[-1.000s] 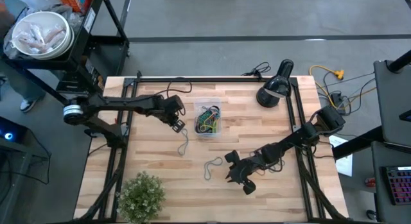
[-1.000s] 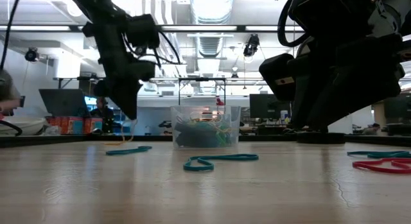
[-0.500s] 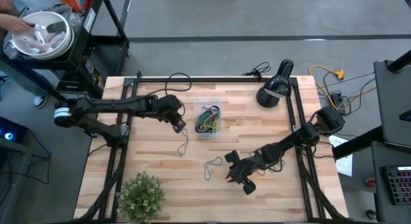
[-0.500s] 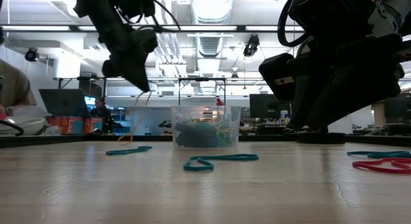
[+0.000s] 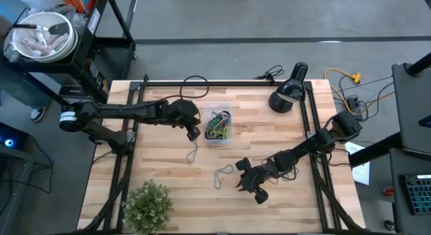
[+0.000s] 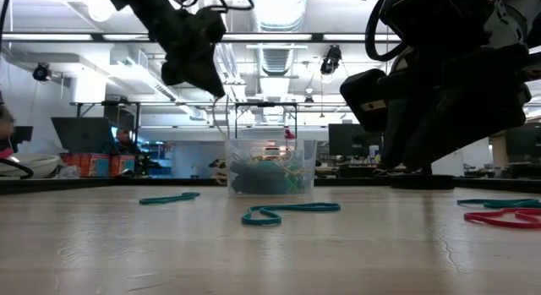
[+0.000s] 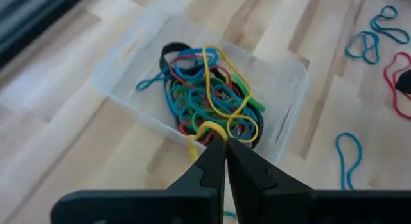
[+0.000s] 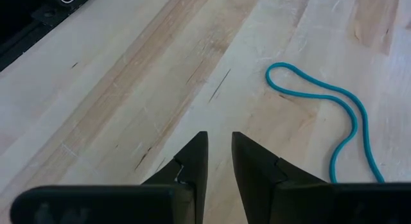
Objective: Pick and place rubber bands into bin
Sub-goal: Put the yellow rubber band into the transparent bin, then put the red rubber band into the transparent bin
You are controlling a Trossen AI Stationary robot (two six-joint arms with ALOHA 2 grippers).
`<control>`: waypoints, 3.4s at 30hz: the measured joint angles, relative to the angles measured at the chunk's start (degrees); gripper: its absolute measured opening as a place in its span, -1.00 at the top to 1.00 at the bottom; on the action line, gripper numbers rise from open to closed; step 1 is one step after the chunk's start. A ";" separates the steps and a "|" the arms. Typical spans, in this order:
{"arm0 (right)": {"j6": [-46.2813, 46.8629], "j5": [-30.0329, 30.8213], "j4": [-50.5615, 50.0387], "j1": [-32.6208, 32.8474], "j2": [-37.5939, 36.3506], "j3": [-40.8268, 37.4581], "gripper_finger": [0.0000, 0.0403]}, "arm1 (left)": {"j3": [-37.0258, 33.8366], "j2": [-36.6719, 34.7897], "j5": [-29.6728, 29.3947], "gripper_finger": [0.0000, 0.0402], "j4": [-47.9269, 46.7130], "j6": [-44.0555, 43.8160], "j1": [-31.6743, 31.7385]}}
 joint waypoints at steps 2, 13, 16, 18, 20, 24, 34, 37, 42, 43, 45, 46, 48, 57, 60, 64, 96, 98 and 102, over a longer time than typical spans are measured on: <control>-0.10 0.00 0.01 -0.05 0.00 0.00 0.69 | 0.99 0.28 -1.54 1.00 0.21 0.79 -0.15; -0.49 0.00 0.25 -0.04 0.07 -0.04 0.69 | 5.81 3.57 -3.10 1.00 3.66 7.28 -0.88; -0.49 0.00 0.42 0.00 0.07 -0.11 0.69 | 7.12 4.93 -3.13 1.00 3.53 8.10 -0.88; -0.52 0.00 0.59 0.00 0.07 -0.13 0.69 | 8.18 5.77 -3.10 1.00 4.37 9.14 -0.95; -0.52 0.00 0.86 0.00 0.07 -0.17 0.69 | 9.24 6.65 -3.12 1.00 4.05 9.85 -0.97; -0.54 0.00 0.96 -0.02 0.07 -0.50 0.69 | 11.66 8.52 -3.12 1.00 3.94 11.19 -0.99; -0.55 0.00 1.04 0.00 0.07 -0.79 0.69 | 15.18 12.92 -3.08 1.00 4.48 13.66 -0.99; -0.54 0.00 1.03 0.00 0.07 -0.81 0.69 | 15.78 13.89 -3.16 1.00 4.35 14.55 -0.99; -0.54 0.00 1.00 -0.02 0.07 -0.98 0.69 | 16.02 13.85 -4.65 1.00 4.31 15.10 -0.99; -0.54 0.00 1.04 -0.03 0.07 -0.98 0.69 | 16.02 13.78 -4.81 1.00 4.23 15.15 -0.99; -0.72 0.00 1.05 -0.04 0.07 -1.07 0.69 | 16.13 13.61 -5.68 1.00 4.24 15.39 -0.99; -0.75 0.00 1.05 -0.04 0.07 -1.09 0.69 | 16.35 13.59 -6.07 1.00 4.27 15.69 -1.04; -0.76 0.00 1.06 -0.04 0.07 -1.11 0.69 | 16.77 13.57 -6.65 1.00 4.32 16.50 -1.16; -0.76 0.00 1.08 -0.04 0.07 -1.43 0.69 | 17.83 13.52 -9.31 1.00 4.37 17.03 -1.52; -0.72 0.00 1.09 -0.04 0.07 -1.54 0.69 | 17.84 13.71 -7.31 1.00 4.02 16.16 -1.55; -0.61 0.00 1.11 0.00 0.07 -1.57 0.69 | 17.51 14.26 -7.14 1.00 3.66 15.23 -1.61; -0.60 0.01 -0.01 -0.02 0.04 -1.69 0.69 | 10.11 16.23 -0.15 0.35 2.28 6.75 -3.50; -0.71 0.38 -1.81 -0.02 -0.02 -1.73 0.69 | 10.10 15.49 -1.33 0.35 2.29 6.70 -5.97; 0.01 4.45 -7.30 0.00 -0.24 -1.58 0.69 | 10.03 14.40 -6.75 0.35 2.31 6.70 -12.37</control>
